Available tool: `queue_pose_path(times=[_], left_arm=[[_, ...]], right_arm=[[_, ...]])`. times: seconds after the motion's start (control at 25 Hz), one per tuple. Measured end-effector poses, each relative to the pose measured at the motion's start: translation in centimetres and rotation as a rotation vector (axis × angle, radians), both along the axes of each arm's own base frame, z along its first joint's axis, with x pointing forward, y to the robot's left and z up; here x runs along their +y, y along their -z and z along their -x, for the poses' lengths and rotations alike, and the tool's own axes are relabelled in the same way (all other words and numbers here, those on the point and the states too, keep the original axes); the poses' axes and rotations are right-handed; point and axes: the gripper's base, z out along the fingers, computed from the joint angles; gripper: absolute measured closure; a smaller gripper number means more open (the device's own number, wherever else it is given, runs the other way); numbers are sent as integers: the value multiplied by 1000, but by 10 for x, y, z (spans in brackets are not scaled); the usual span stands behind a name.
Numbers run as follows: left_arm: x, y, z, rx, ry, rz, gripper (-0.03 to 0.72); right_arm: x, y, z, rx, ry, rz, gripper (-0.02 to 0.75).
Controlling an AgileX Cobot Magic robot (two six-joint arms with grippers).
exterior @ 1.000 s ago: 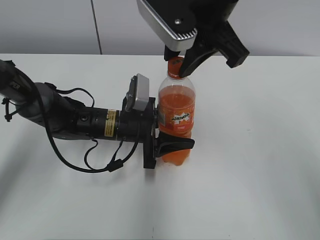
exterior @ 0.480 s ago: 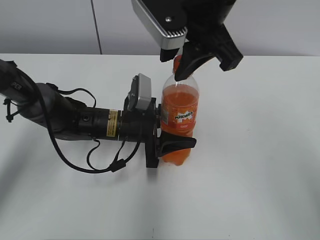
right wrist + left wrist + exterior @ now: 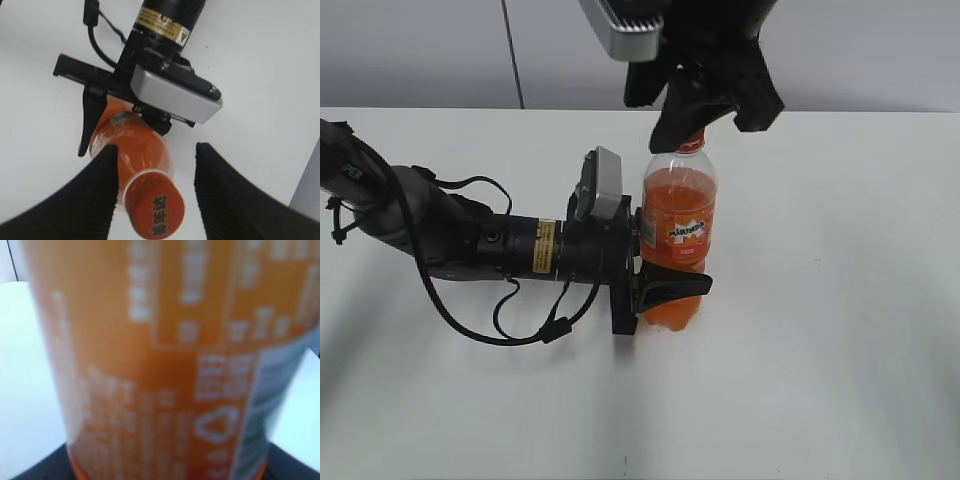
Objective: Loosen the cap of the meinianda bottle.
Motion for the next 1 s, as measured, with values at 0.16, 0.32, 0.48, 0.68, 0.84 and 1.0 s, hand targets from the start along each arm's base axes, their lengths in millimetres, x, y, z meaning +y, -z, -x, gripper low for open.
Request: queue_pose_path(times=[0.16, 0.32, 0.48, 0.68, 0.84, 1.0], left_arm=[[0, 0, 0, 0, 0, 0, 304], [0, 0, 0, 0, 0, -1, 304], [0, 0, 0, -1, 5, -4, 304], [0, 1, 1, -7, 13, -14, 304], [0, 1, 1, -7, 14, -14, 304], [0, 1, 1, -7, 14, -15, 304]], right_arm=[[7, -15, 3, 76, 117, -117, 363], [10, -27, 4, 167, 308, -199, 363], [10, -29, 4, 282, 539, -240, 363], [9, -28, 3, 435, 875, -280, 363], [2, -28, -3, 474, 1182, -300, 363], [-10, -39, -3, 457, 1420, -360, 363]])
